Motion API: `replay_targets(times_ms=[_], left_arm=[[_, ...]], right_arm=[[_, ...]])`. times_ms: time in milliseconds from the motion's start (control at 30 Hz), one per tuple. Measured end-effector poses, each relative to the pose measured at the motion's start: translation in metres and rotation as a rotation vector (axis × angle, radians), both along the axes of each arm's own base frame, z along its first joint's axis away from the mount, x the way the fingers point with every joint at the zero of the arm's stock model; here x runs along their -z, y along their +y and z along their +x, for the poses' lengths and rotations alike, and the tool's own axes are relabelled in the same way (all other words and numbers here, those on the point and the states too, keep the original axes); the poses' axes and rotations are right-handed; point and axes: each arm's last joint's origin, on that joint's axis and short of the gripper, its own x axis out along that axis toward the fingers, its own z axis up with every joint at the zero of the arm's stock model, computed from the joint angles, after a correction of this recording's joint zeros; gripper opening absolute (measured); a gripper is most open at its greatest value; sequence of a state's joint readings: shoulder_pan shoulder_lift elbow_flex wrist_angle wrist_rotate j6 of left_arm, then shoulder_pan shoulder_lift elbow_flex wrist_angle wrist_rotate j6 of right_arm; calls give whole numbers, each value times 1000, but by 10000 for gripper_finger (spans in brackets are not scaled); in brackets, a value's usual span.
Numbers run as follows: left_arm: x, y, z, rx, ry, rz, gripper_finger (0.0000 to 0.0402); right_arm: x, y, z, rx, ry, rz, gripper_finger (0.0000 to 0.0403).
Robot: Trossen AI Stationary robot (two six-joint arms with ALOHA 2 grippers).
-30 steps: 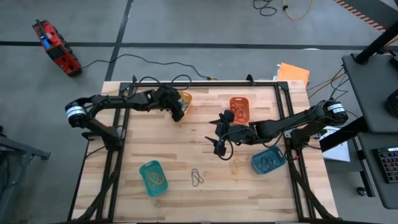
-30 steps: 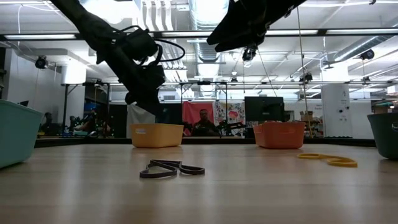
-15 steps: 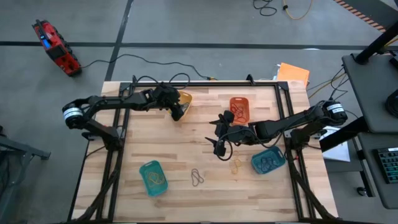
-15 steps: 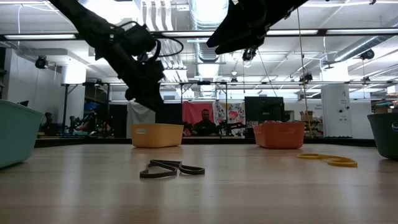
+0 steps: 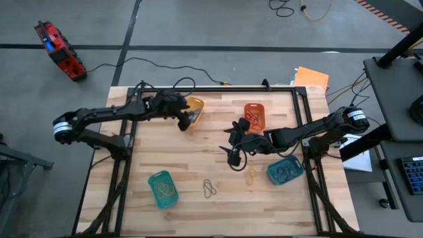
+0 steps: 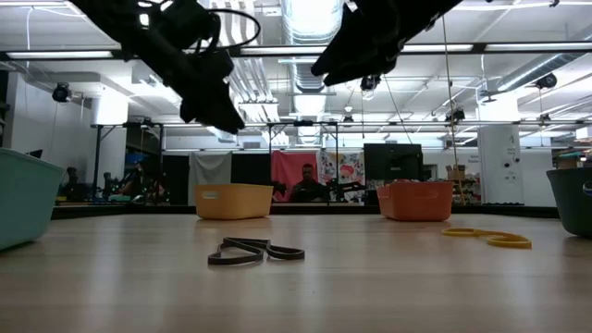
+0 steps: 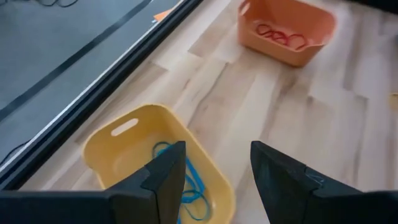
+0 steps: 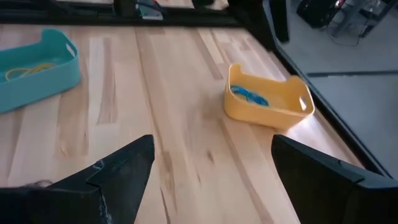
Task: Sort rubber bands into baskets
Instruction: Put the violet rubber band into the blue bin
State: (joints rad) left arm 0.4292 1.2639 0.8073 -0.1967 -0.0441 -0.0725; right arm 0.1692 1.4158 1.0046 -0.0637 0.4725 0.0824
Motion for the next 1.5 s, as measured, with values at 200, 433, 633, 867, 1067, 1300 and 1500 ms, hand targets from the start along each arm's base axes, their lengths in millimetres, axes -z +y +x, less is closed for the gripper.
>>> replay_targets(times_ms=[200, 433, 633, 867, 1067, 1300, 1500], left_arm=[[-11, -27, 2, 82, -52, 0, 165], [-18, -75, 10, 120, -59, 97, 165], [-25, -121, 13, 236, -135, 142, 165], [-27, -153, 12, 357, -171, 130, 165], [-25, -161, 12, 343, -190, 59, 165], [-23, -164, 11, 319, -197, 6, 165], [-22, -172, 9, 343, -197, -14, 165]], right_arm=[[9, -1, -6, 51, 80, 62, 312], [22, 1, -17, 84, 221, 259, 296], [30, 6, -22, 27, 322, 404, 277], [42, 19, -22, -17, 402, 409, 249], [50, 32, -8, -63, 429, 389, 230], [56, 54, 23, -169, 482, 299, 224], [62, 70, 44, -229, 494, 255, 224]])
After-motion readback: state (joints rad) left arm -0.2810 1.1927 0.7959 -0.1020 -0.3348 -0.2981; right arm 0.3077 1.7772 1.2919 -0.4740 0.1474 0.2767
